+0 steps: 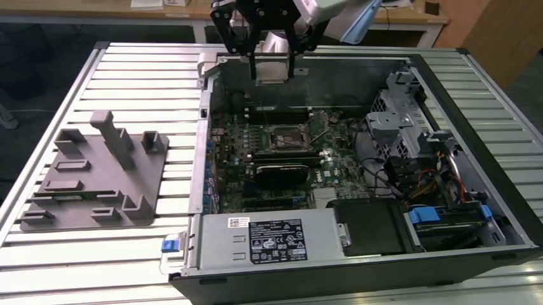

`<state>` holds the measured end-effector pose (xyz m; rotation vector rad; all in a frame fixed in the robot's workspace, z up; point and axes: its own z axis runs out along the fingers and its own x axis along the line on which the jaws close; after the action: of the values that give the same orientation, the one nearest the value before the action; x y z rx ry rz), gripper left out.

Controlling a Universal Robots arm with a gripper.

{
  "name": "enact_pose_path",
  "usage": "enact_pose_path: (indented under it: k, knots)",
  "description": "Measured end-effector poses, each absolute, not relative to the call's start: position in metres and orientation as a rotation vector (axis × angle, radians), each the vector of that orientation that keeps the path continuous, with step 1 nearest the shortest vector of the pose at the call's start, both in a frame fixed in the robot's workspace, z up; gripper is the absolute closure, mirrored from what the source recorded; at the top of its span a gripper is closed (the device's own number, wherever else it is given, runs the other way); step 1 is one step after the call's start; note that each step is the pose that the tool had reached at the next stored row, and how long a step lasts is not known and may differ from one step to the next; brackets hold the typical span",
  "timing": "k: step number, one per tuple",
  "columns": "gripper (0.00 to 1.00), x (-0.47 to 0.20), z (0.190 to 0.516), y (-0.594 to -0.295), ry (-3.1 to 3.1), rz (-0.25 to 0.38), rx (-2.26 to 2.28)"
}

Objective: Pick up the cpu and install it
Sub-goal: 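Pick up the cpu and move it towards the insertion slot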

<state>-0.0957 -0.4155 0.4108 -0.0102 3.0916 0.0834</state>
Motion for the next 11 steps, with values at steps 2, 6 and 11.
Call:
enact_pose_path:
  k: [2,6,11]
  knots:
    - [0.45,-0.092,0.410,-0.415,3.092,0.083,-0.010]
    - [0.45,-0.089,0.407,-0.416,3.092,0.083,-0.010]
    - [0.45,-0.087,0.397,-0.415,3.092,0.083,-0.010]
